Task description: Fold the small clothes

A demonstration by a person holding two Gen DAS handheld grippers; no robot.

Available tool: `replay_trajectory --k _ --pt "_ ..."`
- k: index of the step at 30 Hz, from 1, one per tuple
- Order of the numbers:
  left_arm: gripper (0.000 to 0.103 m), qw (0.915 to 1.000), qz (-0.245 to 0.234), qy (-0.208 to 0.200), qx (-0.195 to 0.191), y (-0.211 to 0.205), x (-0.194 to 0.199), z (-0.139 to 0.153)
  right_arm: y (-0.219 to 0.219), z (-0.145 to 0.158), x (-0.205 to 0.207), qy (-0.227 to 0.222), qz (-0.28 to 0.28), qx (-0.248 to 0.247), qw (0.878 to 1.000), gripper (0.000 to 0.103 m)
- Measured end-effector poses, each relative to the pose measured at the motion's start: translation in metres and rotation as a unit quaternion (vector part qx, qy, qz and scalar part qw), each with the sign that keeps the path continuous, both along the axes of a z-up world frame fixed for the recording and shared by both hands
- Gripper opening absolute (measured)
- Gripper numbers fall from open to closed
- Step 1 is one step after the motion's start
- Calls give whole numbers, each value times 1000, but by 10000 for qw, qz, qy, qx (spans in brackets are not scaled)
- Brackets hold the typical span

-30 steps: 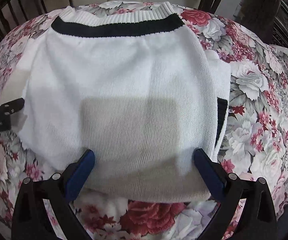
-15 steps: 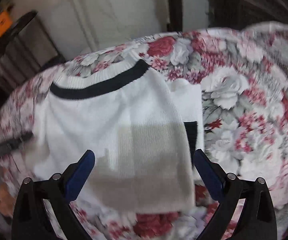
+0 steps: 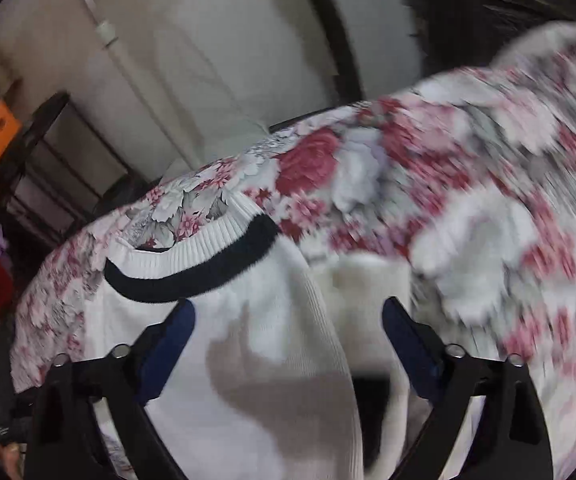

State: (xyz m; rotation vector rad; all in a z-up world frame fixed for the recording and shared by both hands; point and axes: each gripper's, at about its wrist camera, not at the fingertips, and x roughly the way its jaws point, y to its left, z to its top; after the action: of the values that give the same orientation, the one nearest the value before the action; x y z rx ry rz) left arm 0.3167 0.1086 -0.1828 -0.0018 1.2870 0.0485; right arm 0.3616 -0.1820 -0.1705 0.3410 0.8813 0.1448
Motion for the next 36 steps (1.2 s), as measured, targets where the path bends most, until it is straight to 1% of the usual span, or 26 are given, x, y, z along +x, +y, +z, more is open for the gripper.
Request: replay_trajectory --k 1,2,3,4,5,6,7,8,10,11,12,13,15,16,18,21,22,24,26,27,30,31,32,33,35,36 --pt "98 9999 -19 81 59 -2 1 -5 4 -4 10 26 108 -118 9999 76" --pt "98 9998 -36 132 124 -6 2 -9 8 -9 19 44 220 -266 9994 68" --pt "98 9998 -49 127 147 -7 3 -11 12 -13 23 63 315 -407 9987 63" --pt "99 9998 -55 122 169 -8 4 -12 15 -17 28 82 394 -520 9978 61" --pt "99 9997 -54 123 179 -10 5 -12 18 -22 33 93 472 -603 9970 54" --pt "99 9998 -38 141 135 -9 6 -13 19 -26 37 100 499 -612 9968 44" --pt "99 9998 -16 158 93 -10 9 -17 19 -29 41 114 515 -539 9972 39" --pt "99 9998 27 184 24 -10 11 -20 18 -30 43 106 544 -372 9978 30" --pt "99 9994 164 261 -179 -6 12 -25 18 -26 44 11 529 -343 9980 11" --pt "99 9990 228 291 -270 -2 9 -27 14 -22 44 -78 474 -244 9985 7" --pt "99 9984 294 323 -362 0 9 -29 4 -23 44 -32 347 15 9994 7" --pt "99 9980 332 339 -407 2 8 -30 -13 -30 46 135 31 339 9993 7" --pt "99 9982 338 318 -382 5 4 -30 -28 -44 44 349 -216 695 9967 7" --pt "99 9987 300 291 -302 3 4 -29 -28 -47 43 369 -215 726 9964 7" --pt "99 9997 153 195 -45 0 3 -26 -18 -39 43 292 -216 381 9986 12" --pt "99 9995 42 -7 305 -11 0 -14 -7 -21 40 34 -459 348 9983 18" --pt "98 9991 23 -157 390 -14 -1 -7 1 -12 39 -133 -393 195 9990 21" --pt "98 9980 -103 -489 389 -19 -2 8 14 1 36 -351 -129 -38 9993 33" --pt "98 9964 -208 -725 382 -24 -3 18 32 10 32 -514 101 -78 9986 42" --pt "98 9959 -296 -751 405 -28 -2 19 41 11 30 -522 174 -42 9985 44" --pt "98 9958 -409 -586 564 -34 -2 9 69 6 21 -265 421 -41 9988 49" --pt "98 9959 -487 -427 633 -33 -3 -1 74 3 15 -150 481 -81 9987 51" --pt "99 9952 -635 -145 727 -38 -3 -15 77 -3 6 -4 534 -180 9984 56" --pt "99 9946 -706 -78 763 -37 -7 -23 77 -6 -5 114 548 -285 9980 65" --pt "99 9938 -777 -229 767 -37 -11 -25 95 -26 -21 520 679 -652 9942 68" --pt "99 9939 -779 -196 758 -36 -11 -25 103 -32 -28 584 821 -959 9903 69"
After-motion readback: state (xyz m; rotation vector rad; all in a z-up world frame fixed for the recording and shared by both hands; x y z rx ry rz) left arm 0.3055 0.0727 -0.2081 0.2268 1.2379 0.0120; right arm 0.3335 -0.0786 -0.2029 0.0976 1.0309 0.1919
